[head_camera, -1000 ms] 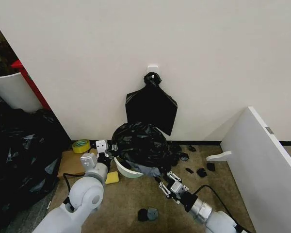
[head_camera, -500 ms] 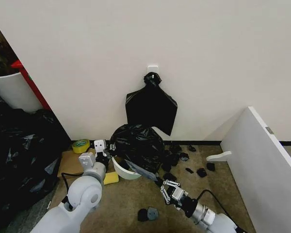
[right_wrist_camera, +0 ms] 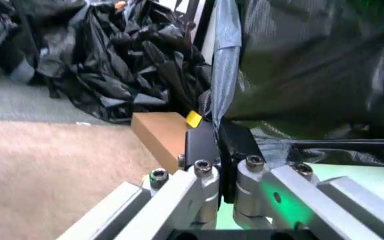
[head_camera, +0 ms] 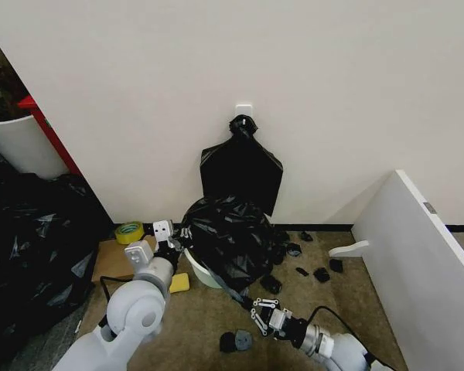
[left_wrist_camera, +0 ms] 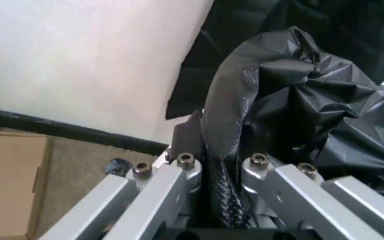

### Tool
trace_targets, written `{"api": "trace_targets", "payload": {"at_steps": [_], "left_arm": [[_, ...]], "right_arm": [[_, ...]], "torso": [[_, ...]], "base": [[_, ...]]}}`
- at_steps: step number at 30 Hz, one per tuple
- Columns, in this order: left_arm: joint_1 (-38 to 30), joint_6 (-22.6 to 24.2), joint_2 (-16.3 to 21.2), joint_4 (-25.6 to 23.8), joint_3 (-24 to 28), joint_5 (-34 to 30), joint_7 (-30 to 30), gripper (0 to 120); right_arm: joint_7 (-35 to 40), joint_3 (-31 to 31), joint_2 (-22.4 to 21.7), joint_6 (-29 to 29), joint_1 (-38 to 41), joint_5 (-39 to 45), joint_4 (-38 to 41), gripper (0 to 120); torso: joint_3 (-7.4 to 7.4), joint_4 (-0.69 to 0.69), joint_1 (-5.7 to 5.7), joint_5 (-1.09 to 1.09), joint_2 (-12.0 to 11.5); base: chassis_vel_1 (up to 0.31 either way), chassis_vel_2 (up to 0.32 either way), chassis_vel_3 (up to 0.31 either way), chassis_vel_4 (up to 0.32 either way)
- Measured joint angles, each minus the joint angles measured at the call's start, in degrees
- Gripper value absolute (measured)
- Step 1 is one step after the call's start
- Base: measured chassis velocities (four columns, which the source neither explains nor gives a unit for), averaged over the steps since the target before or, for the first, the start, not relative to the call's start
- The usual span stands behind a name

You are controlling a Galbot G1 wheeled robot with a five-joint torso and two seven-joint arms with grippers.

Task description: Place the garbage bag over the trash bin.

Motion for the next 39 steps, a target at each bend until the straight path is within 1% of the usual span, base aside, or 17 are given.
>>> {"api": "trace_targets", "payload": {"at_steps": [4,7,11,14,17,19,21,22,23,26,28,29,31,33,35,36,39], "left_arm": [[0.7,-0.4,-0.5,-1.5,0.0,-1.4,0.0,4],[1.3,-1.9,-1.4,-2.3,0.3,-2.4,0.2,4],[1.8,-2.6,-2.0,-2.6,0.7,-2.6,0.5,4],[2.2,-2.9,-2.0,-2.8,0.8,-2.6,0.8,4],[2.2,-3.0,-1.7,-2.9,0.6,-2.6,0.9,4],[2.2,-3.2,-1.3,-2.9,0.4,-2.6,1.0,4],[2.1,-3.5,-0.9,-2.6,0.3,-2.3,1.2,4],[2.0,-3.8,-0.8,-2.2,0.2,-2.0,1.4,4],[2.0,-3.8,-0.8,-2.2,0.2,-2.0,1.4,4],[1.6,-4.7,-0.7,-0.4,0.4,-0.8,1.8,4],[1.3,-5.0,-0.7,0.5,0.6,-0.3,2.1,4],[1.0,-5.3,-0.7,1.3,0.7,0.0,2.3,4],[1.0,-5.3,-0.7,1.3,0.7,0.0,2.3,4],[0.3,-5.9,-0.4,3.1,0.8,0.7,2.8,4],[0.0,-6.3,0.0,4.2,0.8,1.3,3.2,4],[0.0,-6.3,0.0,4.2,0.8,1.3,3.2,4],[0.0,-6.9,0.5,5.1,0.8,2.0,3.6,4]], "right_arm": [[3.2,1.1,2.5,0.2,2.2,-4.8,-2.0,0],[6.6,2.0,4.2,0.4,3.9,-8.9,-4.0,0],[9.7,2.8,5.7,0.4,5.3,-12.2,-6.5,0],[15.8,4.5,7.0,-0.3,7.1,-17.3,-10.3,0],[18.0,5.6,6.9,-1.2,7.6,-18.7,-11.4,0],[20.3,5.8,5.7,-2.0,7.6,-18.9,-11.5,0],[21.1,5.2,4.1,-2.1,6.9,-17.4,-10.7,0],[20.7,4.7,3.0,-1.5,6.3,-15.9,-10.2,3],[20.7,4.7,3.0,-1.5,6.3,-15.9,-10.2,3],[14.5,3.5,0.6,3.1,4.5,-9.8,-8.3,15],[9.9,3.4,-0.4,4.5,3.7,-6.4,-7.3,22],[5.9,3.3,-1.3,5.0,3.1,-3.0,-6.4,29],[5.9,3.3,-1.3,5.0,3.1,-3.0,-6.4,29],[-8.5,4.2,-3.8,5.0,2.4,10.1,-5.2,41],[-17.5,6.1,-5.4,5.0,2.6,17.7,-4.8,50],[-17.5,6.1,-5.4,5.0,2.6,17.7,-4.8,50],[-24.5,8.9,-7.4,5.0,2.7,23.5,-3.8,62]], "torso": [[0.0,0.0,0.0,0.0,0.0],[0.0,0.01,0.0,0.0,0.0],[0.0,0.01,0.0,0.0,0.0],[0.0,0.01,0.0,0.01,0.0],[0.0,0.01,0.0,0.0,0.0],[0.0,0.0,0.0,0.01,0.0],[0.0,0.0,0.0,0.01,0.0],[0.0,0.0,0.0,0.0,0.0],[0.0,0.0,0.0,0.0,0.0],[0.0,-0.01,0.0,0.02,0.0],[0.0,0.01,0.0,0.02,0.0],[0.0,0.0,0.0,0.01,0.0],[0.0,0.0,0.0,0.01,0.0],[0.0,-0.01,0.0,0.02,0.0],[0.0,0.01,0.0,0.01,0.0],[0.0,0.01,0.0,0.01,0.0],[0.0,0.0,0.0,0.01,0.0]], "base": [[0.0,0.0,0.0,0.0],[0.0,0.0,0.0,0.0],[0.0,0.0,0.0,0.0],[0.0,0.0,0.0,0.0],[0.0,0.0,0.0,0.0],[0.0,0.0,0.0,0.0],[0.0,0.0,0.0,0.0],[0.0,0.0,0.0,0.0],[0.0,0.0,0.0,0.0],[0.0,0.0,0.0,0.0],[0.0,0.0,0.0,0.0],[0.0,0.0,0.0,0.0],[0.0,0.0,0.0,0.0],[0.0,0.0,0.0,0.0],[0.0,0.0,0.0,0.0],[0.0,0.0,0.0,0.0],[0.0,0.0,0.0,0.0]]}}
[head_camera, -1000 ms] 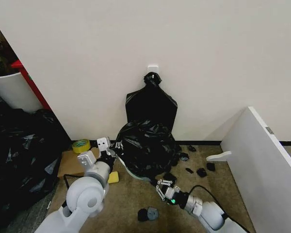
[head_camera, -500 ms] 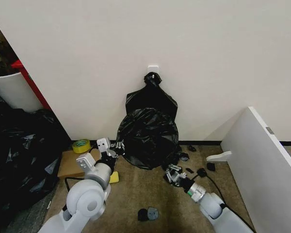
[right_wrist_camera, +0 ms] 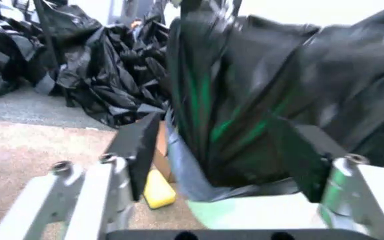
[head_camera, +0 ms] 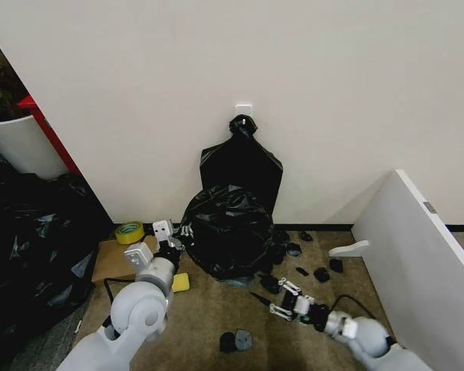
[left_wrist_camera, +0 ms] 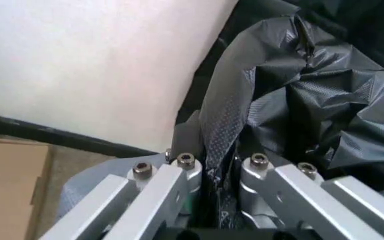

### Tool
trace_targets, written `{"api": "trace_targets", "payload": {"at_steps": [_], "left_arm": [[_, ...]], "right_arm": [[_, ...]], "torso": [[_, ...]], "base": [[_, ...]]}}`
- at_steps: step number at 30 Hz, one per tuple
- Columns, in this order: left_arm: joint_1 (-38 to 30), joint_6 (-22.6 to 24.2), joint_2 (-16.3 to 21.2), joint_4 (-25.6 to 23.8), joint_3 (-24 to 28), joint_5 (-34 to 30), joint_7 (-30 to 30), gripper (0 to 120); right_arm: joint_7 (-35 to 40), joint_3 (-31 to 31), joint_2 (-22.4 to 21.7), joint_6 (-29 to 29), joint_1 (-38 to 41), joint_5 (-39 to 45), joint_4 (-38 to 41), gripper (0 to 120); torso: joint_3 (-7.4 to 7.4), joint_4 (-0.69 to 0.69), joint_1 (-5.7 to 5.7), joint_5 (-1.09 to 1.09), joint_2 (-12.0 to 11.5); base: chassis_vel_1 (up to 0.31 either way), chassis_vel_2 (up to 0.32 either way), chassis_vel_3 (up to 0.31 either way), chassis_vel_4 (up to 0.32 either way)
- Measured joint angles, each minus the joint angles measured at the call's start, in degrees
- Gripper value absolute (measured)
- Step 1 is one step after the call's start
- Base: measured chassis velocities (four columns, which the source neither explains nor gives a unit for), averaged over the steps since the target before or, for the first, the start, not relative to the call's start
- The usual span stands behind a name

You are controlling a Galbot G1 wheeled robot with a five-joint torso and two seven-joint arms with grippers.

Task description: Place the garbage bag over the trash bin.

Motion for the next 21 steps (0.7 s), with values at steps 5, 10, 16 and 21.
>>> {"api": "trace_targets", "payload": {"at_steps": [5,10,16,21], "left_arm": [[0.7,-0.4,-0.1,0.1,0.4,0.7,0.4,4],[3.1,-3.1,-0.9,-0.8,1.8,5.1,1.9,4],[3.7,-6.8,-1.9,-0.1,3.2,9.9,4.1,4],[3.6,-10.2,-2.1,1.2,3.8,13.1,6.4,4]], "right_arm": [[-2.7,2.0,-1.6,-0.2,-0.6,6.8,2.8,79],[9.8,0.0,-2.4,-7.3,-2.6,11.6,13.8,79],[37.7,-4.7,-2.4,-18.9,-6.1,3.5,27.9,58],[59.2,-11.7,-1.9,-33.0,-6.1,1.5,36.0,42]], "torso": [[0.0,-0.01,0.0,0.0,0.0],[0.0,0.01,0.0,-0.01,0.0],[0.0,0.0,0.0,-0.01,0.0],[0.0,-0.02,0.0,-0.01,0.0]], "base": [[0.0,0.0,0.0,0.0],[0.0,0.0,0.0,0.0],[0.0,0.0,0.0,0.0],[0.0,0.0,0.0,0.0]]}}
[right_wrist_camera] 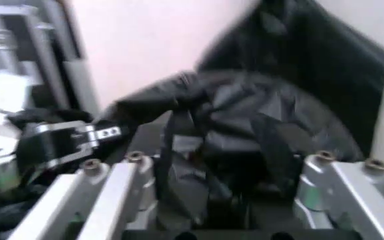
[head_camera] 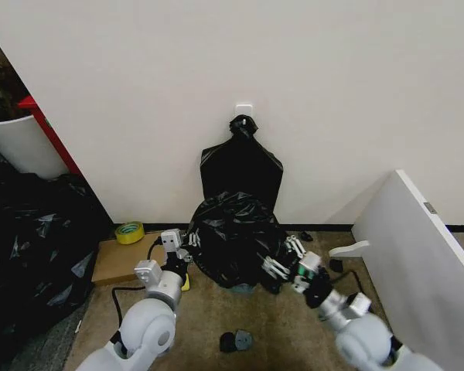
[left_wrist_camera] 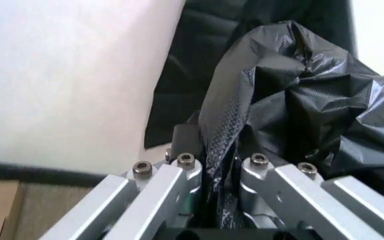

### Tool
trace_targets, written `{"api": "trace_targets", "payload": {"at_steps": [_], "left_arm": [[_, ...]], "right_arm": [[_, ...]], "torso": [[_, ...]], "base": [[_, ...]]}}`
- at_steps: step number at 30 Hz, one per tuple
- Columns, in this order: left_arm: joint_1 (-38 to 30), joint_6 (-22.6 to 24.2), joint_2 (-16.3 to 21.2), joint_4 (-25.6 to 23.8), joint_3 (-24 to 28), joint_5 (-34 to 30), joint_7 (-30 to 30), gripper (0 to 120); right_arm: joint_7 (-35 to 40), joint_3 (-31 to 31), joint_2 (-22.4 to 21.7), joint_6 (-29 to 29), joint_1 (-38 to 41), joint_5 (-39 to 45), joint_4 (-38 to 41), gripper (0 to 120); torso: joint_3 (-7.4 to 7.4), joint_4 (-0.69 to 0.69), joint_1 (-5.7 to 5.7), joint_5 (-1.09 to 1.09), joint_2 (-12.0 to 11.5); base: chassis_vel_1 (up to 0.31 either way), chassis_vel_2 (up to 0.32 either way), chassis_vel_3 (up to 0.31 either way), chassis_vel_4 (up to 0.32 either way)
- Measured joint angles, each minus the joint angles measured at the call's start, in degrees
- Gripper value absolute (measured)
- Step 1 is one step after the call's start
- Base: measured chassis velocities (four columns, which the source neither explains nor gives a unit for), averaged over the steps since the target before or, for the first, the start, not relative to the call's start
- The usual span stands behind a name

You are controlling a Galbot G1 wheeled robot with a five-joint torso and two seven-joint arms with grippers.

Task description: Place the garbage bag over the trash bin.

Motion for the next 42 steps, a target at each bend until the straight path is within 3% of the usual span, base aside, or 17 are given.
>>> {"api": "trace_targets", "payload": {"at_steps": [2,5,12,28,36,42], "left_arm": [[0.0,-1.8,-0.1,0.8,0.3,2.0,1.3,4],[-0.8,-4.6,-0.1,2.6,1.3,4.4,3.4,4],[-0.1,-9.5,0.0,5.0,1.7,9.3,6.4,4],[1.2,-14.1,-0.9,6.8,1.8,13.7,11.2,4],[2.4,-16.4,-0.4,7.3,1.4,15.6,12.8,4],[3.1,-17.5,-0.3,6.9,1.2,15.9,13.8,4]], "right_arm": [[8.2,-3.2,1.1,-6.8,1.4,2.5,3.8,34],[15.1,-4.7,3.4,-14.1,3.1,6.1,7.6,19],[18.0,-6.5,7.0,-19.8,8.6,8.0,5.1,0],[23.0,-12.1,12.6,-27.3,19.3,6.6,-7.4,0],[26.5,-12.6,13.1,-32.8,24.3,9.8,-13.0,0],[26.6,-13.3,13.4,-33.4,27.0,7.7,-18.2,0]], "torso": [[0.0,0.04,0.0,-0.01,0.0],[0.0,0.0,0.0,-0.02,0.0],[0.0,0.03,0.0,-0.01,0.0],[0.0,0.02,0.0,0.0,0.0],[0.0,0.02,0.0,0.0,0.0],[0.0,0.02,0.0,0.0,0.0]], "base": [[0.0,0.0,0.0,0.0],[0.0,0.0,0.0,0.0],[0.0,0.0,0.0,0.0],[0.0,0.0,0.0,0.0],[0.0,0.0,0.0,0.0],[0.0,0.0,0.0,0.0]]}}
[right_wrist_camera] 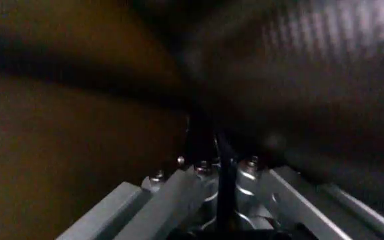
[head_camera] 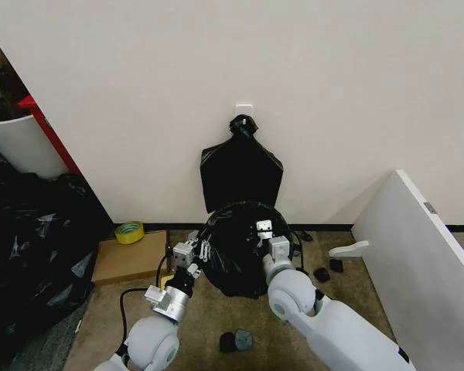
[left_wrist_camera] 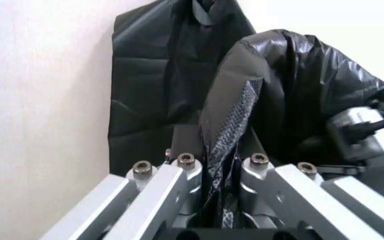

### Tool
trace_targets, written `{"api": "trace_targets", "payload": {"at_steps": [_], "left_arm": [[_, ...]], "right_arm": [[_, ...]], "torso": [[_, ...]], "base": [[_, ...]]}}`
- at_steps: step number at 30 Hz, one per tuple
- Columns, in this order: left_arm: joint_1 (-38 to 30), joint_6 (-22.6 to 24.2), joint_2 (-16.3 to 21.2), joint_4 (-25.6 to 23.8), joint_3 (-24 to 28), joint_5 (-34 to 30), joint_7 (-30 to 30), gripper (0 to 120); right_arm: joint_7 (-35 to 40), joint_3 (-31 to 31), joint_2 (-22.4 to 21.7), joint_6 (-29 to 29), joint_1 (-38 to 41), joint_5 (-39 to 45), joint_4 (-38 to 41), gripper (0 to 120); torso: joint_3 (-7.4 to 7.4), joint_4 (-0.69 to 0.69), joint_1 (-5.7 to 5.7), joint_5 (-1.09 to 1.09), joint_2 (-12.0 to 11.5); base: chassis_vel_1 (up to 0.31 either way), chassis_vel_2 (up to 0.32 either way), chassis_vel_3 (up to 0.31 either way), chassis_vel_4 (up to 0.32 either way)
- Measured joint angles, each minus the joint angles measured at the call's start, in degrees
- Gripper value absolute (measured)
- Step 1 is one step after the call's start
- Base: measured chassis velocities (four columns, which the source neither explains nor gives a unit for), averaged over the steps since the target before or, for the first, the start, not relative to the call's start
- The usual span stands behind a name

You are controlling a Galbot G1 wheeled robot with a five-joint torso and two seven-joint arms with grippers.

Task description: Place the garbage bag over the trash bin.

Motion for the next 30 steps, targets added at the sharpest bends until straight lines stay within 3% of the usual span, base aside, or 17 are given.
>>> {"api": "trace_targets", "payload": {"at_steps": [4,11,14,17,19,20,23,30], "left_arm": [[0.2,-0.7,0.2,0.2,-0.4,0.4,0.3,4],[-0.4,-1.4,0.6,1.0,-0.9,0.5,0.6,4],[-0.7,-1.5,0.6,1.4,-0.8,0.6,0.7,4],[-0.8,-1.8,0.6,1.7,-0.7,0.7,1.1,4],[-0.8,-1.8,0.6,1.7,-0.7,0.7,1.1,4],[-0.9,-2.0,0.6,1.7,-0.7,0.8,1.3,4],[-0.7,-3.2,0.6,1.6,-0.7,0.9,2.3,4],[-0.1,-4.5,0.8,1.2,-1.0,1.0,2.8,4]], "right_arm": [[-1.6,0.2,-0.4,2.1,-0.2,-3.7,-1.0,0],[-3.6,-0.6,-3.1,3.8,-4.7,-4.6,6.4,0],[-3.5,-1.0,-3.8,2.8,-5.9,-1.2,10.0,0],[-0.6,-1.2,-4.1,-2.7,-6.2,7.1,14.0,0],[-0.6,-1.2,-4.1,-2.7,-6.2,7.1,14.0,0],[1.7,-1.5,-3.9,-6.3,-5.4,11.6,14.6,0],[4.2,-3.1,-2.3,-10.2,-2.7,15.2,11.9,0],[4.1,-5.4,0.1,-11.1,1.0,11.8,5.2,0]], "torso": [[0.0,0.0,0.0,0.0,0.0],[0.0,-0.02,0.0,0.0,0.0],[0.0,-0.01,0.0,0.0,0.0],[-0.01,-0.02,0.0,0.0,0.0],[-0.01,-0.02,0.0,0.0,0.0],[-0.01,-0.01,0.0,-0.01,0.0],[0.0,0.0,0.0,0.0,0.0],[0.0,0.0,0.0,0.0,0.0]], "base": [[0.0,0.0,0.0,0.0],[0.0,0.0,0.0,0.0],[0.0,0.0,0.0,0.0],[0.0,0.0,0.0,0.0],[0.0,0.0,0.0,0.0],[0.0,0.0,0.0,0.0],[0.0,0.0,0.0,0.0],[0.0,0.0,0.0,0.0]]}}
